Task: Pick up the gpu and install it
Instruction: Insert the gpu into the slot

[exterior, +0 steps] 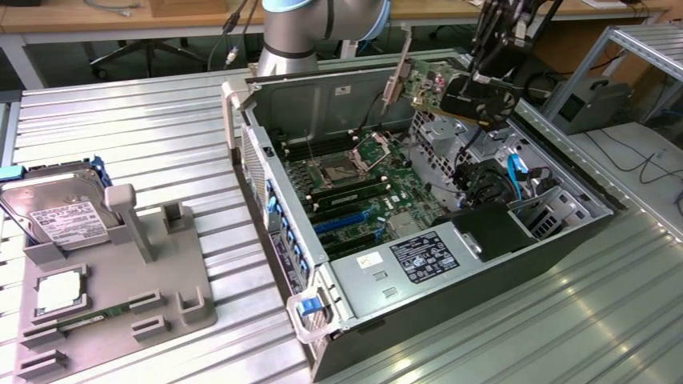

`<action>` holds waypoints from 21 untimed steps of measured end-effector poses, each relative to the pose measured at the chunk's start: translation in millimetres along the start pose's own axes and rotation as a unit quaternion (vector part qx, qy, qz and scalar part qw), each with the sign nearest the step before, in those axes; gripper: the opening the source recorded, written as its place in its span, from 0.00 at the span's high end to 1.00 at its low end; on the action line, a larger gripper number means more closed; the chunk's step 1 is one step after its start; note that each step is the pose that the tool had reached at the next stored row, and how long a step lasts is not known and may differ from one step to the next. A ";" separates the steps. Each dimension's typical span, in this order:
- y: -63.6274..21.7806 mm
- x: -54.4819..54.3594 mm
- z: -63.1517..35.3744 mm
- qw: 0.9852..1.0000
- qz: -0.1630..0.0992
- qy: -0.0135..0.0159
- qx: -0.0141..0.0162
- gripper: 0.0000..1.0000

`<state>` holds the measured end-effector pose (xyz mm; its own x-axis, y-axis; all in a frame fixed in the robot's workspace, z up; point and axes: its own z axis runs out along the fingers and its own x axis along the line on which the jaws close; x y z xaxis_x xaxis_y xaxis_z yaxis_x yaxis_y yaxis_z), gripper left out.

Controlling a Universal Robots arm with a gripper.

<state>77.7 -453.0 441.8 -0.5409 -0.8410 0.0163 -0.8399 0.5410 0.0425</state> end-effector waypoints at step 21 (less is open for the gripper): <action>0.5 -0.9 1.0 0.976 -0.216 0.009 0.004 0.73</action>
<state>77.7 -452.0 440.8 -0.1342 -0.9908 0.0165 -0.9900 0.1348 0.0425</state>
